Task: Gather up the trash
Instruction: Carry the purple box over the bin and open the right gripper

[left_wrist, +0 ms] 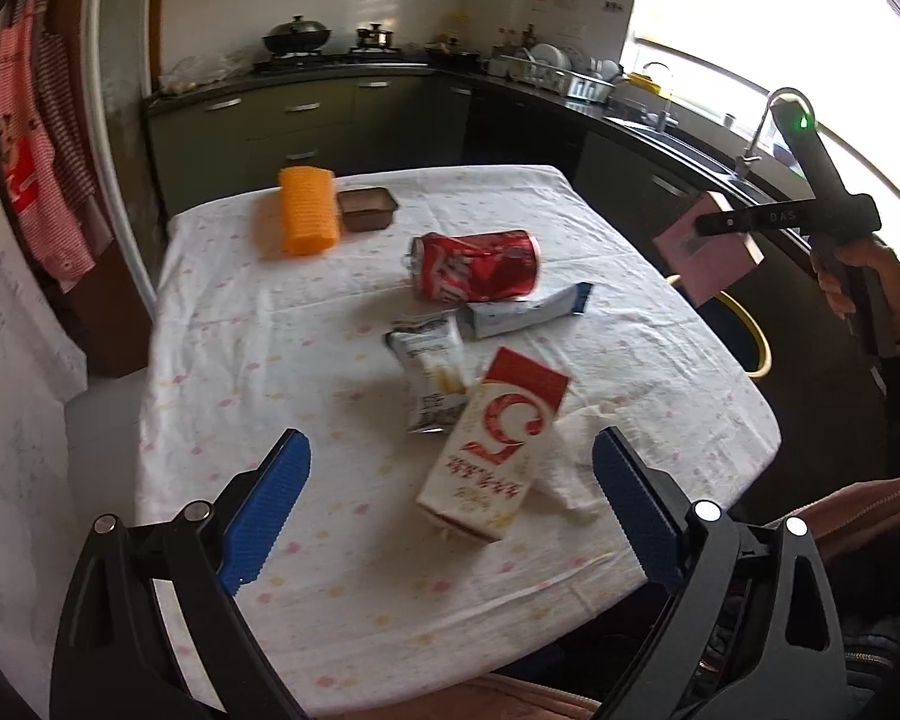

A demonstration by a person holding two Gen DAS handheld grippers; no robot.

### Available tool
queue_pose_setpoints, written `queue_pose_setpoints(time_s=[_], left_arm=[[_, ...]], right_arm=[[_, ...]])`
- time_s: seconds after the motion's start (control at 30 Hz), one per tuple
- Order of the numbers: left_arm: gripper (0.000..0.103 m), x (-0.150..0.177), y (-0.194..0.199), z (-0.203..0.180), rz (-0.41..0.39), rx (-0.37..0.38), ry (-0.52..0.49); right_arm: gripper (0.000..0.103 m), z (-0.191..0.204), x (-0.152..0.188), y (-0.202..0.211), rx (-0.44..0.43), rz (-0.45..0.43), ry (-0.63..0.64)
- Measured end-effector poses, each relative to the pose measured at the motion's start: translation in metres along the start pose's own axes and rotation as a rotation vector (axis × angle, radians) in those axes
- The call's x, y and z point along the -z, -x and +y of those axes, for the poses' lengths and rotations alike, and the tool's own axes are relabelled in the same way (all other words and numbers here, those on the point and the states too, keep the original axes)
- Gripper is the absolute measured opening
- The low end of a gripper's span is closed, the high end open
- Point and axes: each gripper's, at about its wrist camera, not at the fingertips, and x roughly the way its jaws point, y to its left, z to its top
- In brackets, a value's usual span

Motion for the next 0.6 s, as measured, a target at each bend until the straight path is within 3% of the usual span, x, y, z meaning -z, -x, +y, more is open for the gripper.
queue_pose_setpoints(time_s=[0.17, 0.3, 0.4, 0.43, 0.6], left_arm=[[0.094, -0.005, -0.017, -0.016, 0.020, 0.027, -0.007], [0.094, -0.007, -0.029, -0.030, 0.043, 0.052, -0.029], [0.094, -0.010, -0.036, -0.037, 0.060, 0.060, -0.048], [0.094, -0.011, -0.038, -0.038, 0.065, 0.061, -0.051], [0.094, -0.016, -0.043, -0.039, 0.083, 0.067, -0.064]], right_arm=[[0.051, -0.097, 0.025, -0.017, 0.114, 0.052, -0.199], [0.052, -0.144, 0.036, -0.038, 0.143, 0.082, -0.293], [0.056, -0.169, 0.041, -0.052, 0.149, 0.085, -0.345], [0.062, -0.174, 0.042, -0.054, 0.160, 0.074, -0.361], [0.063, -0.173, 0.049, -0.050, 0.151, 0.038, -0.377]])
